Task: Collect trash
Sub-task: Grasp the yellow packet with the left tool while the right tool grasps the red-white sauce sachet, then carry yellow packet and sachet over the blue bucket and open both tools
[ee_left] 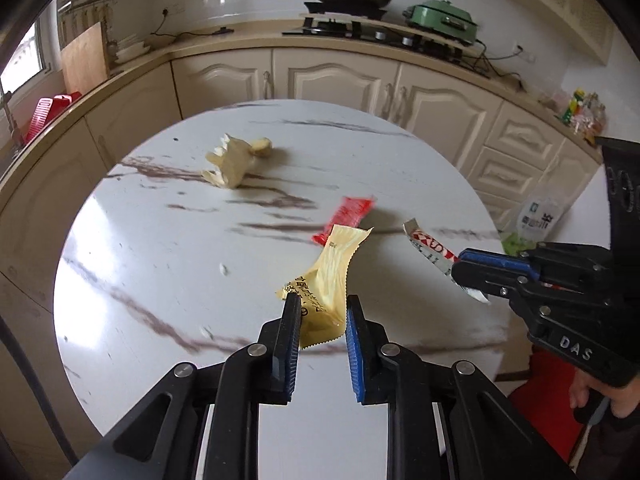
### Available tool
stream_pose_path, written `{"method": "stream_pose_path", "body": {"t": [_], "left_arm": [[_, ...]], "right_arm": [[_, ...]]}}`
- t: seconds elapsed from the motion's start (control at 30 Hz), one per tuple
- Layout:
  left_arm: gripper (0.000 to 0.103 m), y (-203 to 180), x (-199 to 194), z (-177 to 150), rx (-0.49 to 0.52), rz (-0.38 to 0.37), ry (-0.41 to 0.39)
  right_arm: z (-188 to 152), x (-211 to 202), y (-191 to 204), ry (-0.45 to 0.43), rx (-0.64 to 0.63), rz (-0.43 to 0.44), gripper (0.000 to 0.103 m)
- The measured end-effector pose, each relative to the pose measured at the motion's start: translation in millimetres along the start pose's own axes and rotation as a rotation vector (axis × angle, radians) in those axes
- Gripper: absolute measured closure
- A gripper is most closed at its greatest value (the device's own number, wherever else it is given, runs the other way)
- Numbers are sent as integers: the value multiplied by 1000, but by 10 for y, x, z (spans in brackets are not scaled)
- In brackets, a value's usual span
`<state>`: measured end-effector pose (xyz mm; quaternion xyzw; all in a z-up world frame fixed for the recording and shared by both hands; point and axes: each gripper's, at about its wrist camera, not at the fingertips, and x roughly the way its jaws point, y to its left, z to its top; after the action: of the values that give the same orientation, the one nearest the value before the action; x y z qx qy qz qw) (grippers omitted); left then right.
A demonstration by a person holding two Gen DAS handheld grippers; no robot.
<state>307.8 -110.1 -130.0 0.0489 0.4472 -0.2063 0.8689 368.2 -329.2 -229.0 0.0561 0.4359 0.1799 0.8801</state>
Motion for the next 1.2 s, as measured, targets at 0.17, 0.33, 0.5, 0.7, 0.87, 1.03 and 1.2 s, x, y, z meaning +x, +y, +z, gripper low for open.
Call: {"method": "stream_pose_path", "body": {"t": [0.17, 0.33, 0.5, 0.7, 0.87, 1.03, 1.2], "left_arm": [[89, -109, -264, -84, -24, -2, -64], [103, -165, -341, -34, -20, 5, -71], [103, -166, -291, -69, -34, -16, -55], [103, -269, -322, -30, -1, 2, -89], [103, -436, -368, 46, 48, 2, -120], [103, -657, -331, 135, 82, -20, -129], [103, -641, -206, 139, 70, -6, -92]], "right_arm": [[-152, -132, -138, -15, 43, 16, 95], [-198, -234, -185, -32, 55, 26, 95], [-249, -194, -189, -23, 52, 31, 96], [-278, -207, -241, -40, 75, 51, 96], [-248, -384, -280, -79, 82, 52, 99], [-263, -556, -460, -98, 107, 33, 102], [-370, -185, -603, -29, 142, 5, 95]]}}
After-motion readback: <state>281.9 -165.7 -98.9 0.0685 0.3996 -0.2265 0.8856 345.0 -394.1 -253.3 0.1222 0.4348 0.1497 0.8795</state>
